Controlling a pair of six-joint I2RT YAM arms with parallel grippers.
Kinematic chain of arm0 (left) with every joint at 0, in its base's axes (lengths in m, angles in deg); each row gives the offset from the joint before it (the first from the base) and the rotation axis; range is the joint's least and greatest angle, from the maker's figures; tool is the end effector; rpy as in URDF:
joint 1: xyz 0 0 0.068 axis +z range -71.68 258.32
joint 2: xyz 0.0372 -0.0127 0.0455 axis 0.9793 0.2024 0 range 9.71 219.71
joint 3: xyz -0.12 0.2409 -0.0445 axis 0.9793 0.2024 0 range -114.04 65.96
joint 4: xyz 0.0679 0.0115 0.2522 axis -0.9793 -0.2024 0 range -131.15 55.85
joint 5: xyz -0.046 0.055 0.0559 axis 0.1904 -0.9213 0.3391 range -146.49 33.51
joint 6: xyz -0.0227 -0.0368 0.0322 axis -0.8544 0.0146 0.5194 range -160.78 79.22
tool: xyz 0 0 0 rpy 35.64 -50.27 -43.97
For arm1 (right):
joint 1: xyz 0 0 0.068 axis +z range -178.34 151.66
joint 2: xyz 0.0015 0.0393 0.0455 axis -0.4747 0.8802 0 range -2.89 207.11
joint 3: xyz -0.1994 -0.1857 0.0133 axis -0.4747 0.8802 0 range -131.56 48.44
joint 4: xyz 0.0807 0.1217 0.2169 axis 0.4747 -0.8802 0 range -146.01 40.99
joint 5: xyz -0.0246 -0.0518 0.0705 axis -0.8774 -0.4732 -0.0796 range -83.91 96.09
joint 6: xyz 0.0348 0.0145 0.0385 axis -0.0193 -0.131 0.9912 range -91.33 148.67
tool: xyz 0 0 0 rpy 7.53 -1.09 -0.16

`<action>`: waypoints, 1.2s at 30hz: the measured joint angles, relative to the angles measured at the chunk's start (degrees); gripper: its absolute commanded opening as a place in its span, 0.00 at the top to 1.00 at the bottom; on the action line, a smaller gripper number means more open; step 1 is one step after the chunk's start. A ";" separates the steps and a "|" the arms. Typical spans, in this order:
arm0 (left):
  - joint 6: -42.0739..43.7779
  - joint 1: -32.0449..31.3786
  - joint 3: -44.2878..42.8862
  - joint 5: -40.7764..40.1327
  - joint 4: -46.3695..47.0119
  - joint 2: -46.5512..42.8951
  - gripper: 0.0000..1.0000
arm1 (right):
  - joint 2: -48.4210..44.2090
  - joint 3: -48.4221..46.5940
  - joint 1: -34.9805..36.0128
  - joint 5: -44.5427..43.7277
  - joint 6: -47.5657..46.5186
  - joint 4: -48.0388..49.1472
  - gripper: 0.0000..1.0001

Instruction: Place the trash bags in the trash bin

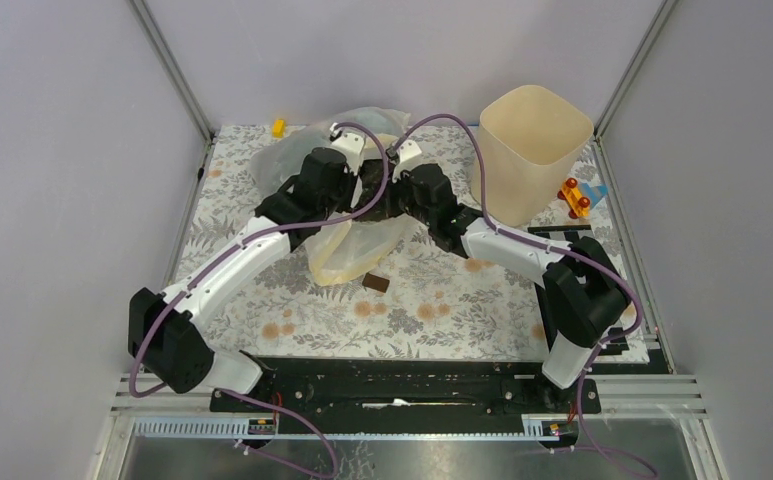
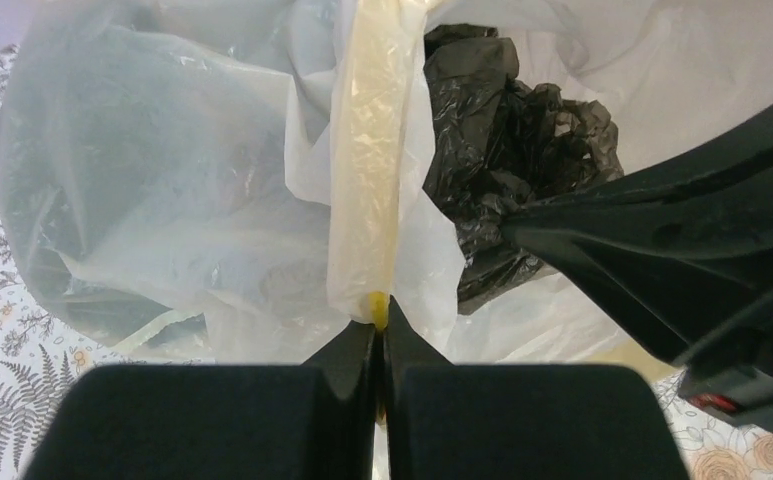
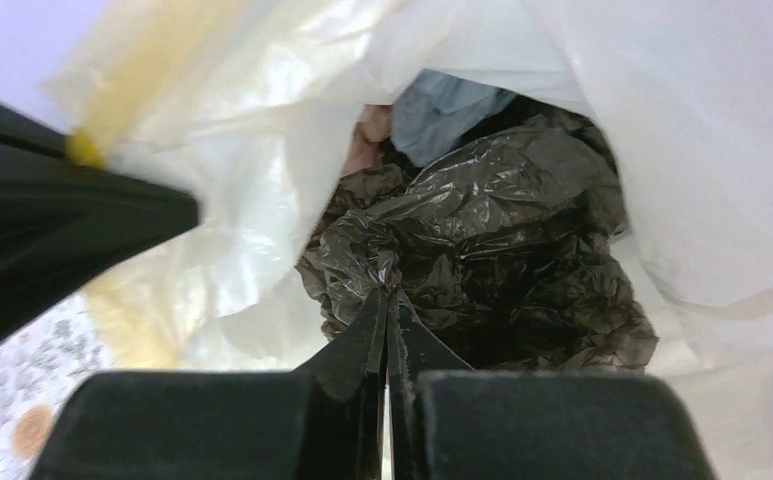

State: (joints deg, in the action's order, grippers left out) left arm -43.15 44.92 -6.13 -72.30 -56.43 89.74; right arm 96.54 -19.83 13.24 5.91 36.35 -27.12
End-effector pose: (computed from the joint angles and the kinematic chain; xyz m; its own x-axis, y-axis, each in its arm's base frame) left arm 0.2714 -0.1674 0.3446 -0.4336 0.2383 -0.8690 0.3155 0.9435 0.1013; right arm 0.3083 0.2734 0.2808 -0.2078 -0.0057 -0.9782 -0.6393 0.7577 0.1314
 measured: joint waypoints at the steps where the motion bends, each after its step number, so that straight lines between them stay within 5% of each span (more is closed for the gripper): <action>1: 0.07 0.17 0.28 0.22 0.17 0.26 1.00 | 0.00 0.00 0.02 0.92 0.52 0.02 1.00; 12: 1.92 1.97 1.44 -2.54 1.46 2.64 1.00 | -10.78 1.88 0.92 15.87 8.81 -1.51 1.00; 21: 3.52 1.97 3.32 -5.73 3.02 3.41 1.00 | -30.73 5.77 1.07 15.23 11.89 -6.23 1.00; 29: 3.50 4.13 3.34 -3.72 6.12 8.74 1.00 | -46.66 8.26 1.14 4.68 11.19 -15.37 1.00; 36: -1.88 7.04 -1.60 4.52 4.55 23.71 1.00 | -53.09 8.41 1.14 -10.73 7.37 -24.63 1.00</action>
State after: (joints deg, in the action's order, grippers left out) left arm -45.03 51.95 -7.73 -67.77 -51.89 113.46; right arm 43.45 -11.41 14.38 -4.82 43.71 -51.76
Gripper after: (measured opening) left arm 0.002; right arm 0.012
